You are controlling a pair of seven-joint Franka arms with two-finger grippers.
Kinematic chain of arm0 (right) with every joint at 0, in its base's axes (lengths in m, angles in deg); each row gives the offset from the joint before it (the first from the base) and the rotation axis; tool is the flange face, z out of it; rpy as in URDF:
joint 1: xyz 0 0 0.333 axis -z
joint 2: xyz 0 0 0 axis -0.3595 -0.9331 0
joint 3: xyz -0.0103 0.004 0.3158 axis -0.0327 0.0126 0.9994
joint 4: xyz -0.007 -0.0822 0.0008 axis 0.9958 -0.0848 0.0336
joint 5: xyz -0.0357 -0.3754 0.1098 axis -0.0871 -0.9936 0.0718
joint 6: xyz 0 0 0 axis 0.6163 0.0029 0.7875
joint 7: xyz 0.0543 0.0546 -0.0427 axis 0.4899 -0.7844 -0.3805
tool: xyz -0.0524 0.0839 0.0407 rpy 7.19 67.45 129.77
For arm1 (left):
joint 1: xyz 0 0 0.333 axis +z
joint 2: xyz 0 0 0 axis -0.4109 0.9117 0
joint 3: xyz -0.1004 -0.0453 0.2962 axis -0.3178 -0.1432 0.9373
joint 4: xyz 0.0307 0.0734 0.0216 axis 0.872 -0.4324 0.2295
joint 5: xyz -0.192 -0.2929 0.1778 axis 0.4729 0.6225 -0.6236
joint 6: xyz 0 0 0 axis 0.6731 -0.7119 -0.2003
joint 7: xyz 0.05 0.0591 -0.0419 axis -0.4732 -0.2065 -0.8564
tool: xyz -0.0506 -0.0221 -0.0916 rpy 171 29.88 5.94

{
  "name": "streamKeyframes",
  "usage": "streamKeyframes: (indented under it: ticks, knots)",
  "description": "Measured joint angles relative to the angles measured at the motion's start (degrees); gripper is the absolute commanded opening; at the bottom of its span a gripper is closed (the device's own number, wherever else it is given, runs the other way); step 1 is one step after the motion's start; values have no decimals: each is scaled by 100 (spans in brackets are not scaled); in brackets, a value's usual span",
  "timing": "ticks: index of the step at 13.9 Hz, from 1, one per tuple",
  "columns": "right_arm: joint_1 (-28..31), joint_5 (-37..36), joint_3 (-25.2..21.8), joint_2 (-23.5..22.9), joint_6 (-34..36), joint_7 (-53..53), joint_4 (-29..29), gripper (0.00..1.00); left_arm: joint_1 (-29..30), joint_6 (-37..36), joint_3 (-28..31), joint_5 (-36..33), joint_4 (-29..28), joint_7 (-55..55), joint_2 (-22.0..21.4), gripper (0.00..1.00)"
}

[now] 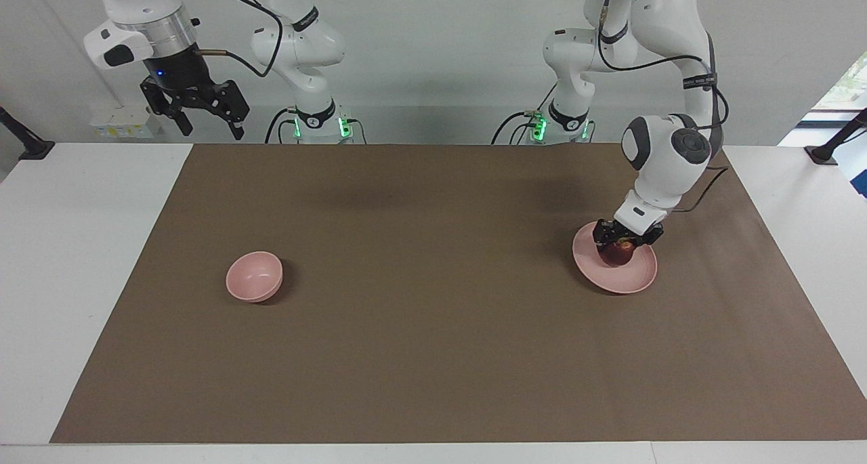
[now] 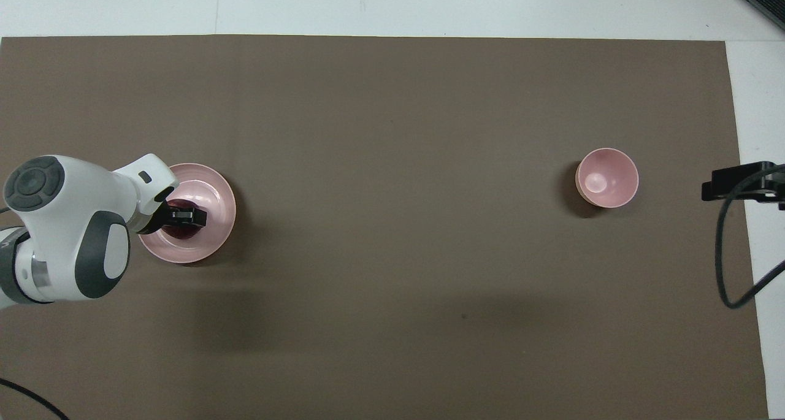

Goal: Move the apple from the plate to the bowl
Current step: 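Reach the left gripper down over the red apple on the plate, then close the left gripper on the red apple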

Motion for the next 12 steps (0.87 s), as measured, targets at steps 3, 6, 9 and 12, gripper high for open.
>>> streamKeyframes:
  ticks: [3,6,9,12]
  knots:
    - [0,0,0,0,0,0,0,100,-2,-479,0,0,205,-52,6,0]
    - [0,0,0,0,0,0,0,100,-13,-1066,-5,0,713,-80,-3,0]
    - [0,0,0,0,0,0,0,100,-13,-1600,2,0,1454,-90,-85,0]
    - [0,0,0,0,0,0,0,100,-15,-1868,3,0,1988,-74,-340,0]
